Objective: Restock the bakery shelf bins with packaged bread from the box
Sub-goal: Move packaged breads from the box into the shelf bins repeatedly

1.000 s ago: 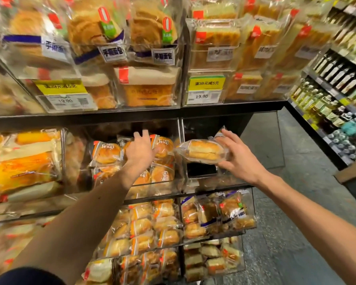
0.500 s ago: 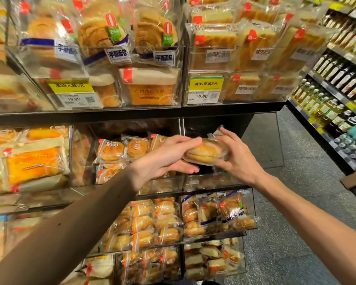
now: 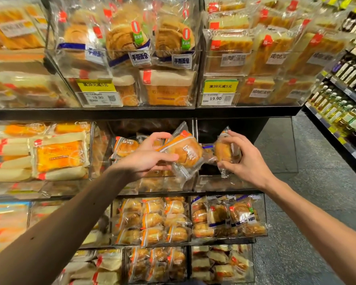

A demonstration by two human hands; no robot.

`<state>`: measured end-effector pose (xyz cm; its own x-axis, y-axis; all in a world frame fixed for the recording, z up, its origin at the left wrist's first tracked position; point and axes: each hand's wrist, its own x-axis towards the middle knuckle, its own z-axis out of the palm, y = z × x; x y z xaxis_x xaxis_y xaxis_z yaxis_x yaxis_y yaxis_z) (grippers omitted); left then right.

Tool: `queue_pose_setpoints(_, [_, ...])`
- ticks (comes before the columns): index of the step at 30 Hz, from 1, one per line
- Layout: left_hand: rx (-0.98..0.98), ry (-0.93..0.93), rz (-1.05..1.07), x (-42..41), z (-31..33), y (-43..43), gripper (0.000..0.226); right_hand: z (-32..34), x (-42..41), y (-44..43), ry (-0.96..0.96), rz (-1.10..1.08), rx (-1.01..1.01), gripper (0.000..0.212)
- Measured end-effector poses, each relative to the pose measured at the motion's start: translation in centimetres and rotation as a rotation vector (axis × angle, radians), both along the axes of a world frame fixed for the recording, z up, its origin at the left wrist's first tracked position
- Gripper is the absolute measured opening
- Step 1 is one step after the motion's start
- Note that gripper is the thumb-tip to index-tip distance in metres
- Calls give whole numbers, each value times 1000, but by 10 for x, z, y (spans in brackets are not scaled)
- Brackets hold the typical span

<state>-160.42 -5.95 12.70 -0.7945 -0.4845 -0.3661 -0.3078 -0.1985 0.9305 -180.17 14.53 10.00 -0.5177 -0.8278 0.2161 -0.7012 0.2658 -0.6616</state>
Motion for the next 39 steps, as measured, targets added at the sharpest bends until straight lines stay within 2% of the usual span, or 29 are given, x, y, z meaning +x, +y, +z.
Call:
queue_pose_setpoints(4, [-87, -7, 198, 34, 8, -28, 58, 3, 7, -9, -6, 37, -40, 63])
queue_pose_setpoints(7, [-341, -67, 345, 62, 11, -56, 74, 2, 16, -15, -27, 66, -82, 62])
queue_pose_setpoints(9, [-572, -184, 309, 75, 9, -68, 76, 2, 22, -19, -45, 94, -88, 61])
queue_pose_setpoints(11, [-712, -309, 228, 82, 2, -71, 64, 3, 27, -21, -57, 113, -87, 61])
queue_pose_setpoints(13, [-717, -362, 187, 84, -10, -71, 55, 4, 30, -22, -71, 119, -91, 61])
queue_pose_setpoints(16, [-686, -384, 231, 79, -27, -75, 43, 5, 33, -23, -70, 116, -85, 60])
queue_pose_setpoints(21, [-609, -431, 290, 69, -49, -75, 41, 6, 38, -28, -91, 119, -73, 60])
queue_pose_setpoints(25, [-666, -562, 198, 69, -59, -75, 46, 9, 44, -31, -97, 135, -73, 60])
queue_pose_setpoints(28, [-785, -745, 106, 68, -61, -77, 54, 10, 47, -34, -98, 132, -68, 59])
queue_pose_setpoints(31, [-1043, -940, -48, 60, -61, -76, 56, 11, 48, -36, -87, 130, -55, 59])
queue_pose_setpoints(34, [-1284, -1062, -202, 54, -57, -77, 45, 11, 48, -37, -105, 119, -60, 59])
queue_pose_setpoints(36, [-1257, -1056, -244, 52, -56, -82, 31, 11, 47, -35, -148, 106, -74, 59])
queue_pose_setpoints(39, [-1213, -1062, -297, 50, -53, -86, 26, 7, 45, -32, -230, 79, -72, 62])
